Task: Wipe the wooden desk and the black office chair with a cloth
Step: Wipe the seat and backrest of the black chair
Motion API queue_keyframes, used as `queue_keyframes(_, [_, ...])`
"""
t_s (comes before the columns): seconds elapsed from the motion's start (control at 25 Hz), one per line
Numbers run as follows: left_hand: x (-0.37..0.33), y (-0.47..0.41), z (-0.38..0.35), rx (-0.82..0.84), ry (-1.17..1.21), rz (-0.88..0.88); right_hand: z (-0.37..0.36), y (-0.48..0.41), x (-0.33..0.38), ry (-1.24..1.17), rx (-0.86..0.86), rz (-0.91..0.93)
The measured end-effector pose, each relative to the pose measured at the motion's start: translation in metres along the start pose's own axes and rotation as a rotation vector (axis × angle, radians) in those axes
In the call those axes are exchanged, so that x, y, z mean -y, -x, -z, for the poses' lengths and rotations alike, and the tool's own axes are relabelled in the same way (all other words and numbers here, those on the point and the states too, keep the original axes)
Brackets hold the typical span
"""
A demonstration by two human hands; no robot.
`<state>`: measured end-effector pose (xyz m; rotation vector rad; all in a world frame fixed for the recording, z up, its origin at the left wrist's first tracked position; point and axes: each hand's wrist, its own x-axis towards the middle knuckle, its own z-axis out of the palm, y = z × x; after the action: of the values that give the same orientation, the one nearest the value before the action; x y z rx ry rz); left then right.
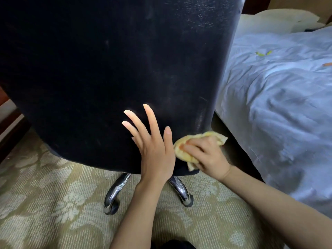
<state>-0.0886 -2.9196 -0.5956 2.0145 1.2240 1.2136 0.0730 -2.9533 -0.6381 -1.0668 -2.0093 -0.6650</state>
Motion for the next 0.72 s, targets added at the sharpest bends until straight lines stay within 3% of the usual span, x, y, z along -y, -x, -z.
queue_keyframes(0.16, [0.003,0.002,-0.002,0.019,-0.021,0.014,-0.018,0.055,0.012,0.047,0.292,0.052])
queue_keyframes(0.28, [0.004,0.002,0.002,0.032,-0.041,0.022,-0.013,0.057,0.012,0.129,0.375,0.191])
queue_keyframes(0.44, [0.005,0.002,0.005,0.03,-0.059,0.014,0.016,0.018,-0.001,0.167,0.245,0.139])
queue_keyframes(0.72, [0.005,0.003,0.005,0.018,-0.09,0.029,0.079,-0.082,-0.031,0.343,-0.223,0.071])
